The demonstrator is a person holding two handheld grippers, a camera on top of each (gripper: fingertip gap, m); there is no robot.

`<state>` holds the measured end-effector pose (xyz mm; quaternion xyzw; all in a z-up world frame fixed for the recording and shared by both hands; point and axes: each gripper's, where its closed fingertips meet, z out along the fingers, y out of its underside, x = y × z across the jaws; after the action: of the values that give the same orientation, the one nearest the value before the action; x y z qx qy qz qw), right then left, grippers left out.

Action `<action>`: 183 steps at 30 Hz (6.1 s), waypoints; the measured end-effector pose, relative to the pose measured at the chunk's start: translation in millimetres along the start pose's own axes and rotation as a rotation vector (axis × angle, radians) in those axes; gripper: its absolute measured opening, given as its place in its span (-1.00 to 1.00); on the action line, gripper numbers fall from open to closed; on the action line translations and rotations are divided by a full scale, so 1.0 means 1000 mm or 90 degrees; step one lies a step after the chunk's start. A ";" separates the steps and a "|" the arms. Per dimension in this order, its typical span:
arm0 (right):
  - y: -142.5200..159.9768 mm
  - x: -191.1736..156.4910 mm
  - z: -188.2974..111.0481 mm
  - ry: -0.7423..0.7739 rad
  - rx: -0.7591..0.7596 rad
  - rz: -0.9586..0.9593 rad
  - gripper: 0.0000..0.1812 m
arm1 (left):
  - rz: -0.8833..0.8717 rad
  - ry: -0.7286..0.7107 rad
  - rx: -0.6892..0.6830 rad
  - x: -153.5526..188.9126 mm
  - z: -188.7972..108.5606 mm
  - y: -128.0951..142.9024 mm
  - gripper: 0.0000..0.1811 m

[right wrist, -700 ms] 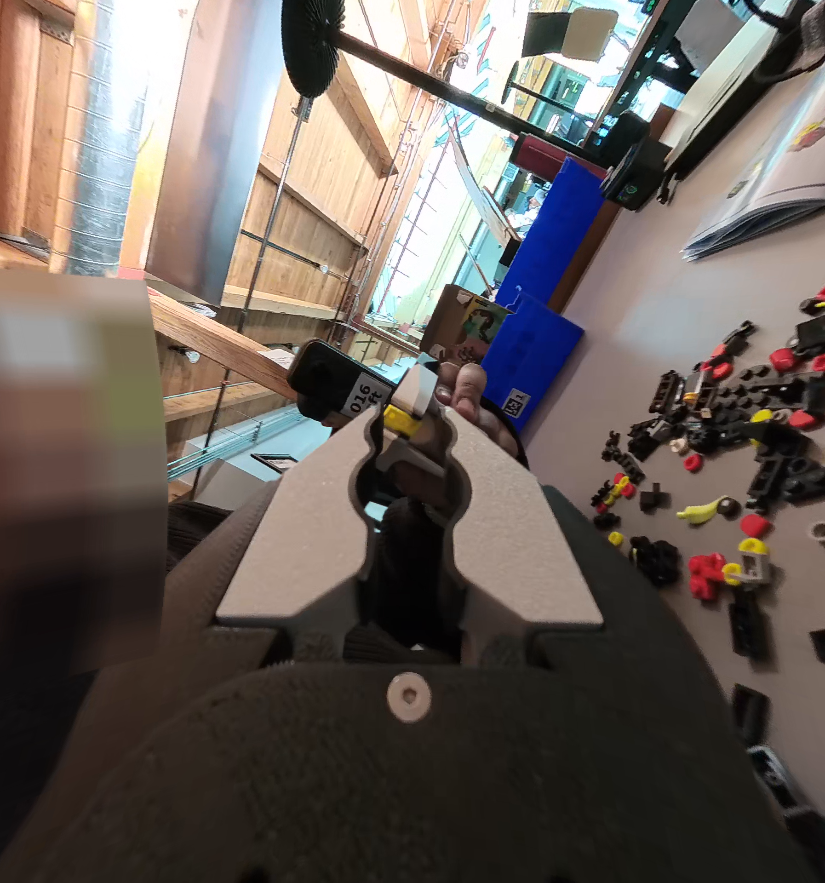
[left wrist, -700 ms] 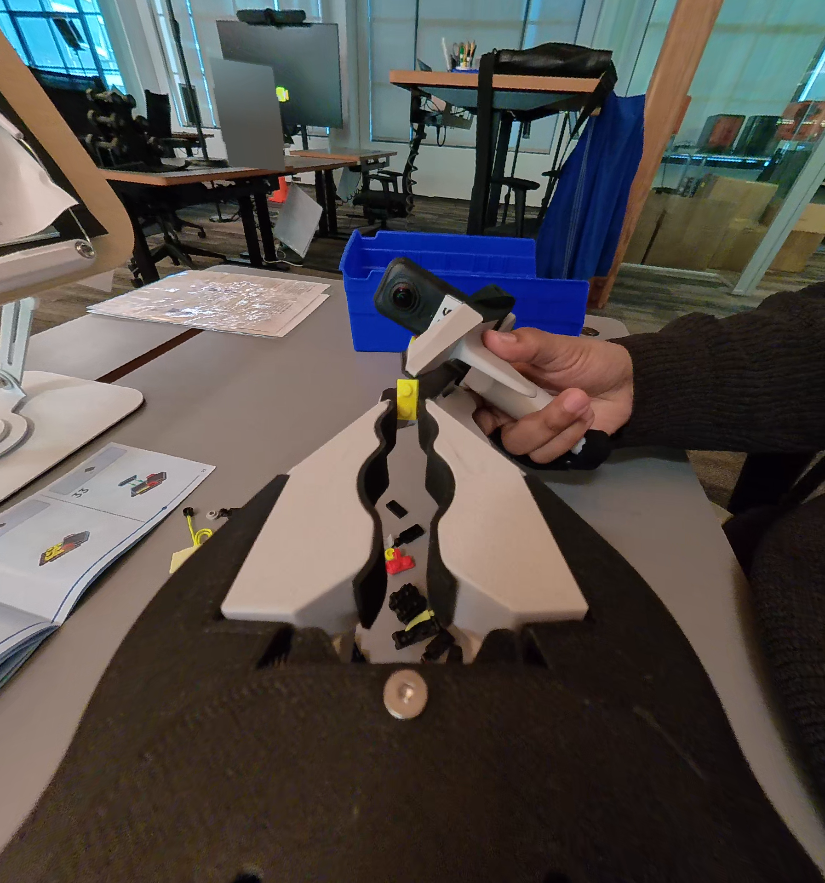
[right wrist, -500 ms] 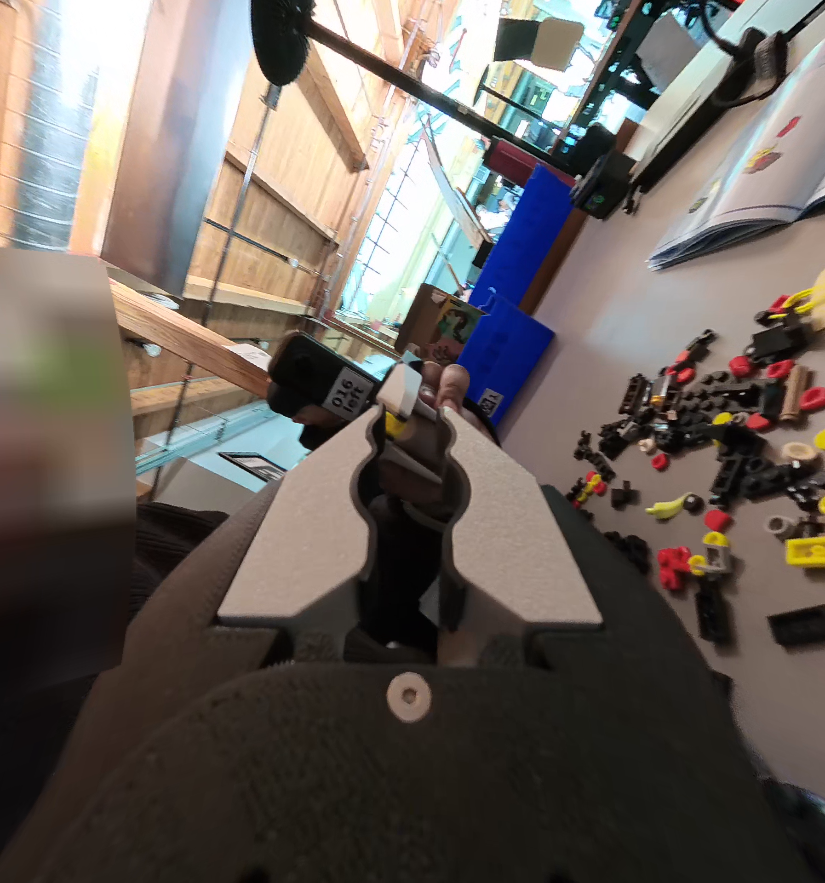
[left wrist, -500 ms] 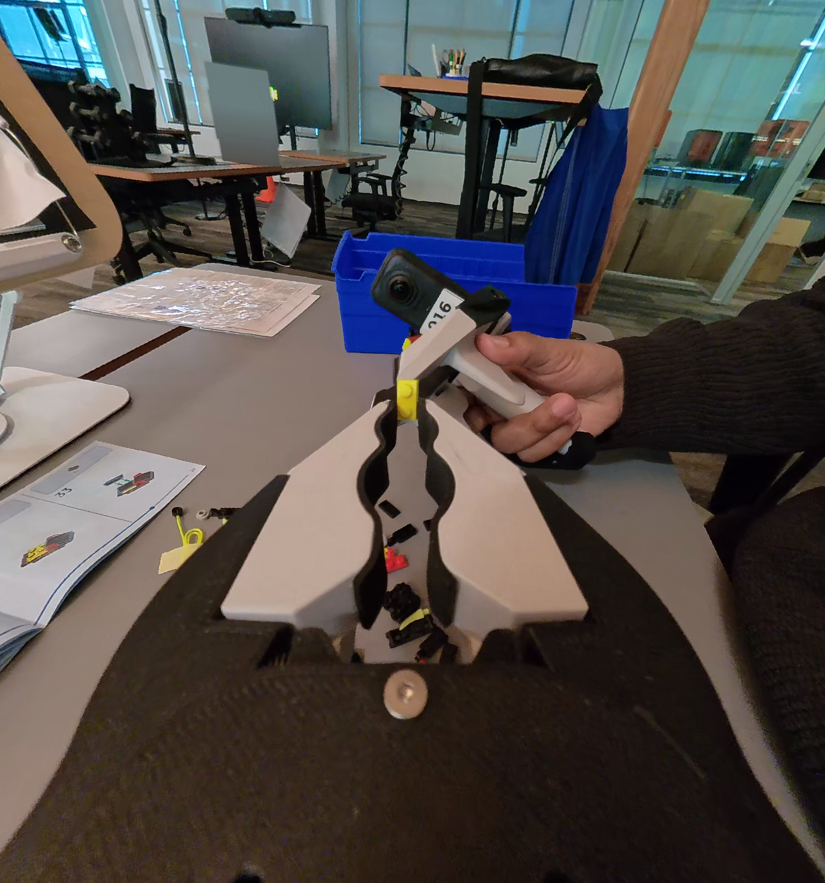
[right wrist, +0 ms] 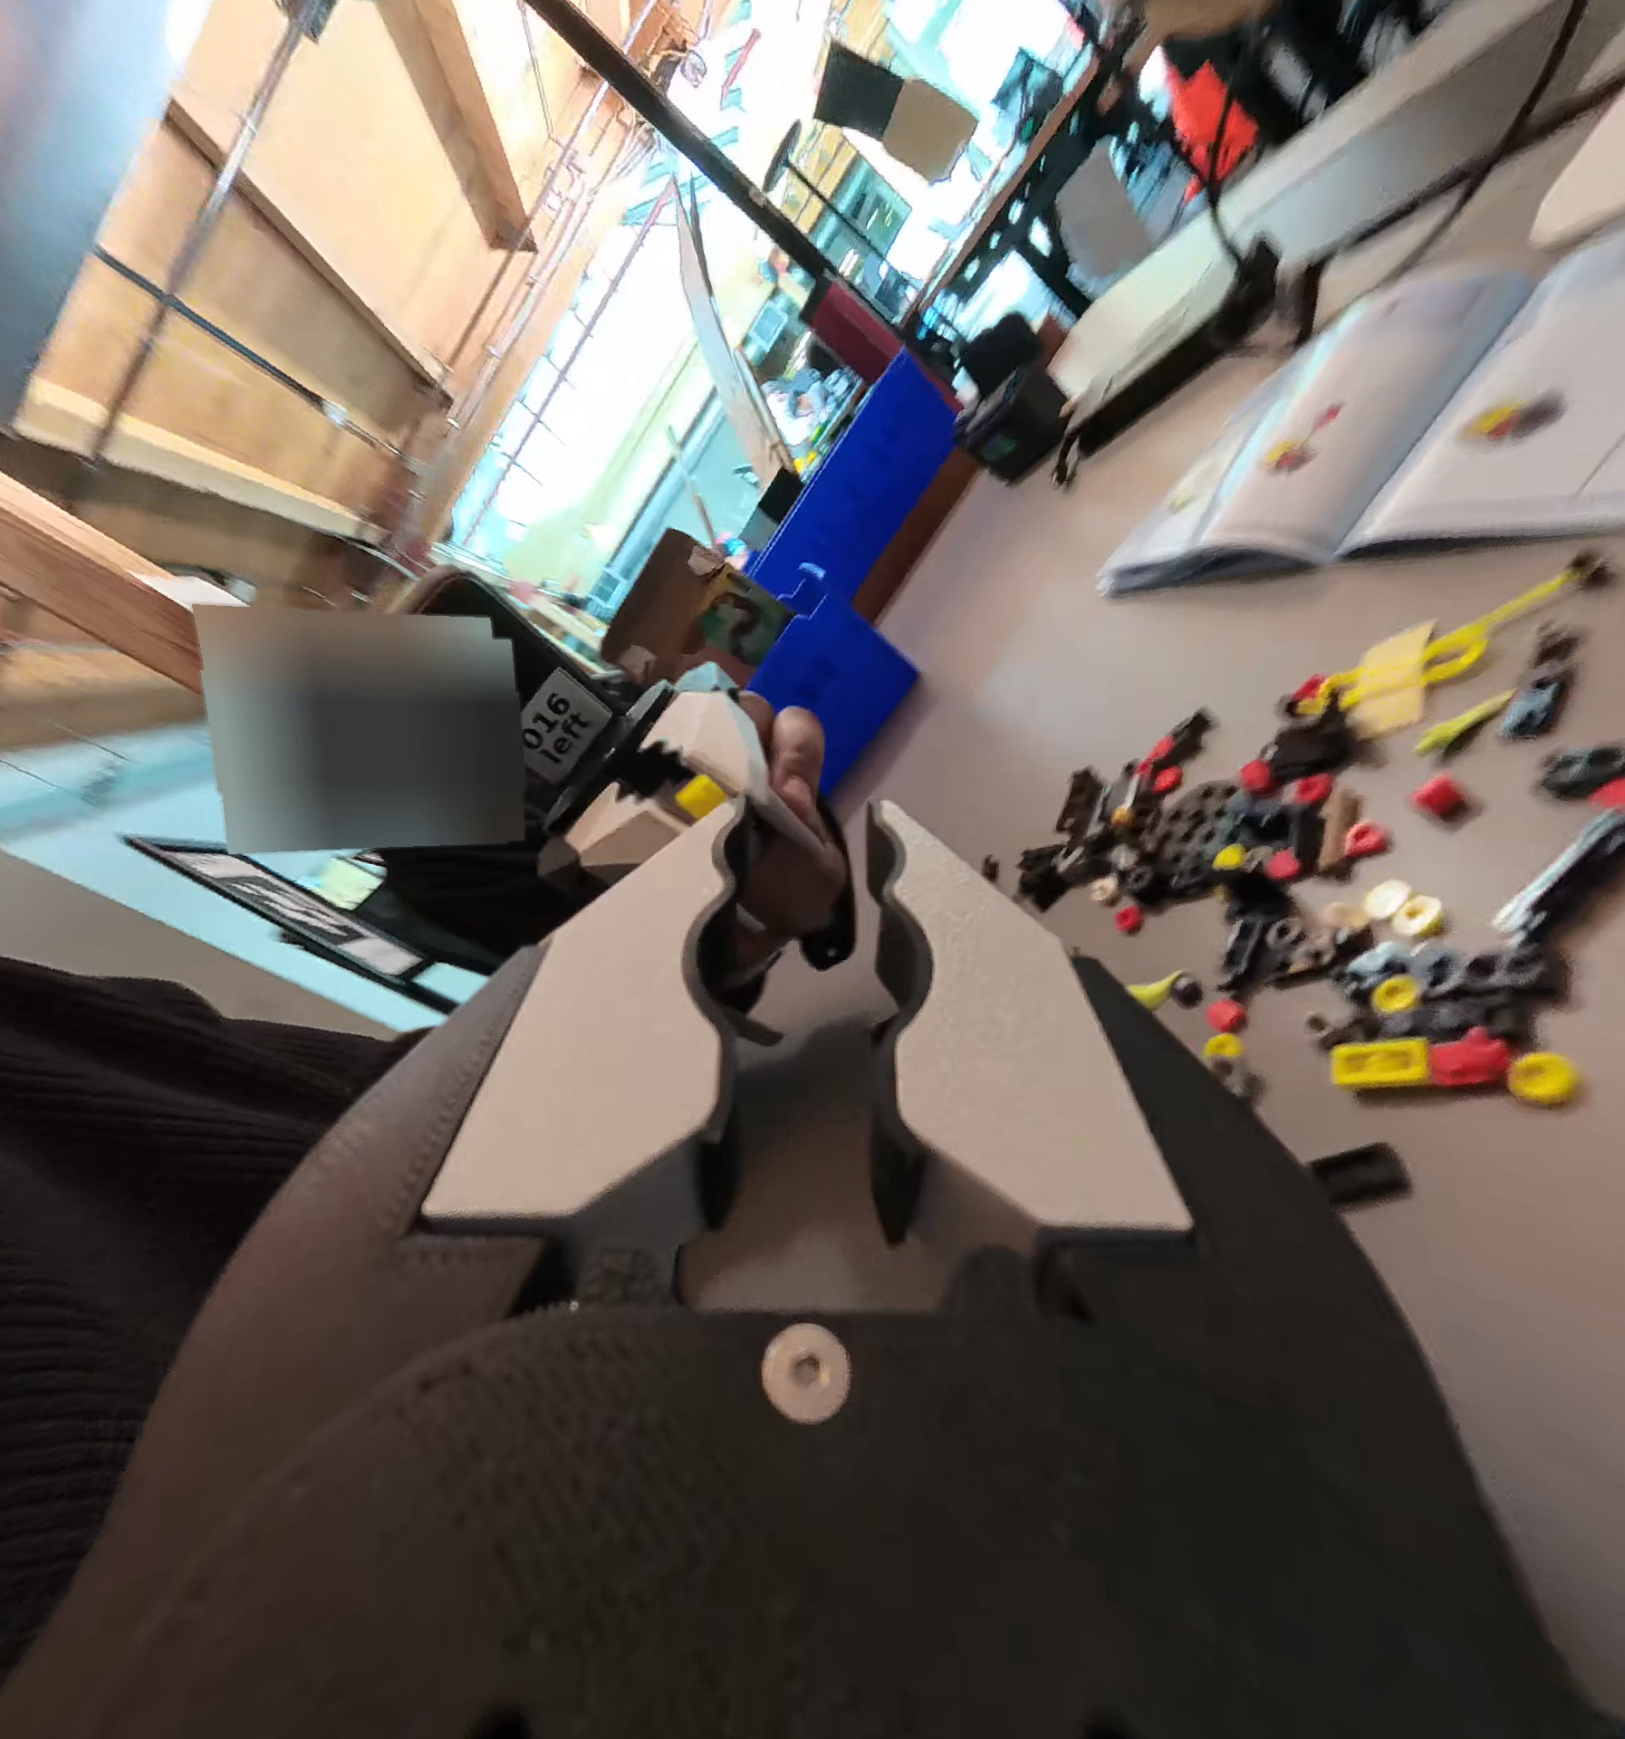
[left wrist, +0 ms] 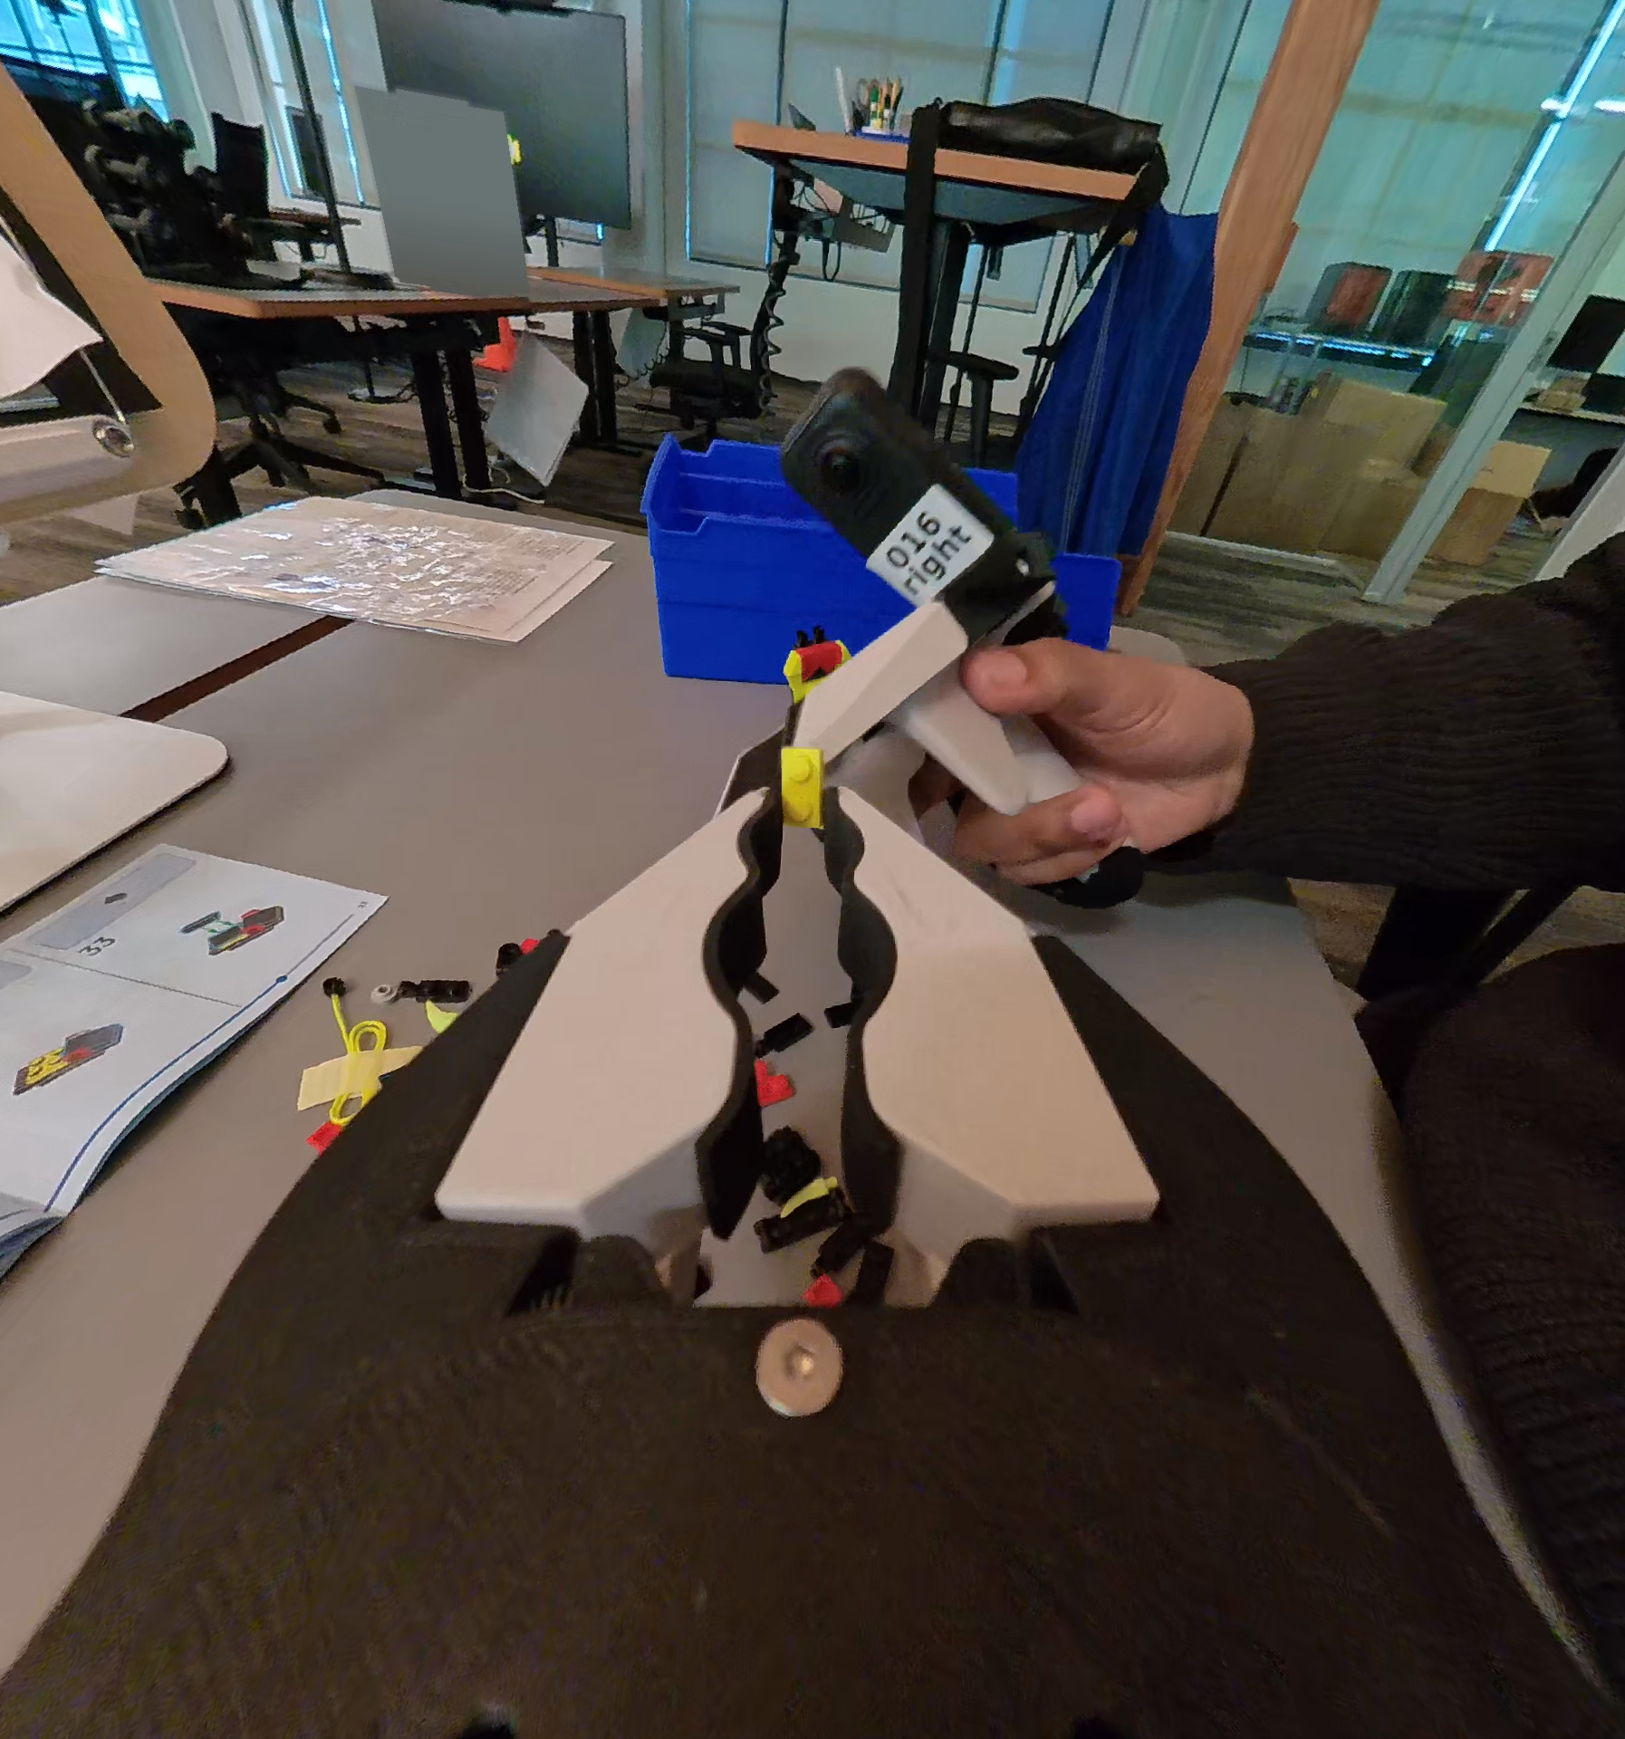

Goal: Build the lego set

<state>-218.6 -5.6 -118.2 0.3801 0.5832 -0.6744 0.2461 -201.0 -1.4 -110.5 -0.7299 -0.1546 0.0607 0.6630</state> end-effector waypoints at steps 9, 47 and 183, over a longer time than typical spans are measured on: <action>-0.003 -0.011 0.001 0.054 -0.006 -0.187 -0.75 | -0.004 -0.022 -0.038 -0.006 0.004 0.011 -0.93; 0.062 -0.012 -0.037 0.203 -0.150 -0.344 -0.89 | -0.076 -0.035 -0.146 0.006 0.016 0.043 -0.94; 0.145 0.011 -0.047 0.143 -0.389 -0.101 -0.97 | 0.032 0.054 -0.446 0.087 -0.006 0.144 -0.66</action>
<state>-102.1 12.6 -215.3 0.3139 0.8097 -0.4396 0.2295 -96.3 8.6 -242.1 -0.9186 -0.1200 -0.0103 0.3763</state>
